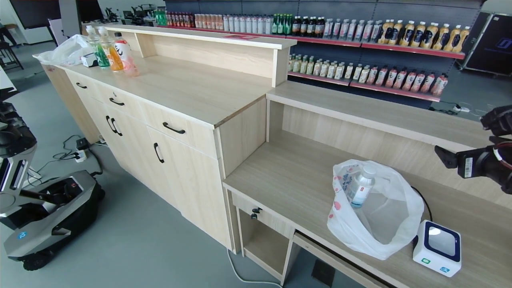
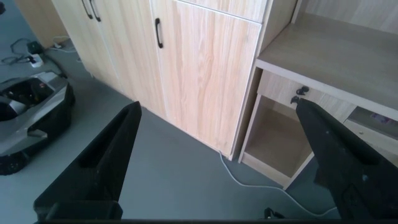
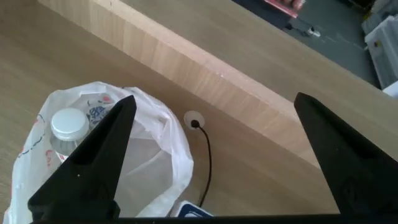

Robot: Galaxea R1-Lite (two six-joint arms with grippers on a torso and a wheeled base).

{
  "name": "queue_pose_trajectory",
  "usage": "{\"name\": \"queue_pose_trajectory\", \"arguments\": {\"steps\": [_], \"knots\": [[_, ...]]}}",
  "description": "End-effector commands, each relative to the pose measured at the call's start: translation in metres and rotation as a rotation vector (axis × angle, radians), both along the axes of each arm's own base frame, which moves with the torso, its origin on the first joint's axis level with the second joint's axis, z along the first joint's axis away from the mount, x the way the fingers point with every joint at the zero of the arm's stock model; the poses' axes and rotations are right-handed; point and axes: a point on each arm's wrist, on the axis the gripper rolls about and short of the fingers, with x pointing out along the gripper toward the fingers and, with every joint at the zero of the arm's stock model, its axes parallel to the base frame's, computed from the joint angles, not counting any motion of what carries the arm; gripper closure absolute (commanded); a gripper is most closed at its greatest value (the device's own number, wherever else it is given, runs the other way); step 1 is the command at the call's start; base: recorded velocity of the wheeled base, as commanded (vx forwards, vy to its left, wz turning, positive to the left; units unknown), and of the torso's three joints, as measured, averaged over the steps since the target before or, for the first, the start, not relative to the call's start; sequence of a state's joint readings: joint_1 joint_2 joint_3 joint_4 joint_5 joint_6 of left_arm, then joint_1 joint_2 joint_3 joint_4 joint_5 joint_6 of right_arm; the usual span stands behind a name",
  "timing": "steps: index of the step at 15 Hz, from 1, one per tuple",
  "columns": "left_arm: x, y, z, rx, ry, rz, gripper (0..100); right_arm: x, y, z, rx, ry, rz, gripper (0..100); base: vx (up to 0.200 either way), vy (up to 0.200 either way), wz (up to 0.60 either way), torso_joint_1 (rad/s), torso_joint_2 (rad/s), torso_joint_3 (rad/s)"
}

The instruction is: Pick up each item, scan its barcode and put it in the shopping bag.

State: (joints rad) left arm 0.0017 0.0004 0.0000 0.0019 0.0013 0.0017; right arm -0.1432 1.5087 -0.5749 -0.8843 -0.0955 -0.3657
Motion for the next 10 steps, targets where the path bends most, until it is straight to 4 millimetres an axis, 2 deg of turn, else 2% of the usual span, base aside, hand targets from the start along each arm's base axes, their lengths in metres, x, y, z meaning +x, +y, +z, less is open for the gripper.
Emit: {"name": "queue_pose_trajectory", "arguments": {"steps": [1,2,3,5,8,10], "knots": [[0.000,0.000,0.000,0.000,0.001,0.000,0,-0.011,-0.004,0.039,0.017,-0.124,-0.056,0,0.000,0.000,0.00,0.178,-0.36,-0.173],[0.000,0.000,0.000,0.000,-0.001,0.000,0,-0.003,-0.007,0.053,0.085,-0.125,-0.157,0,0.000,0.000,0.00,0.193,-0.35,-0.154],[0.000,0.000,0.000,0.000,-0.001,0.000,0,0.000,-0.008,0.060,0.130,-0.108,-0.193,0,0.000,0.000,0.00,0.183,-0.34,-0.159],[0.000,0.000,0.000,0.000,0.001,0.000,0,0.002,-0.019,0.060,0.201,-0.093,-0.257,0,0.000,0.000,0.00,0.188,-0.35,-0.166],[0.000,0.000,0.000,0.000,0.001,0.000,0,-0.001,-0.069,0.016,0.291,-0.004,-0.505,0,0.000,0.000,0.00,0.149,-0.28,-0.128],[0.000,0.000,0.000,0.000,-0.001,0.000,0,-0.002,-0.070,-0.003,0.308,0.031,-0.615,0,0.000,0.000,0.00,0.000,0.00,0.000]]}}
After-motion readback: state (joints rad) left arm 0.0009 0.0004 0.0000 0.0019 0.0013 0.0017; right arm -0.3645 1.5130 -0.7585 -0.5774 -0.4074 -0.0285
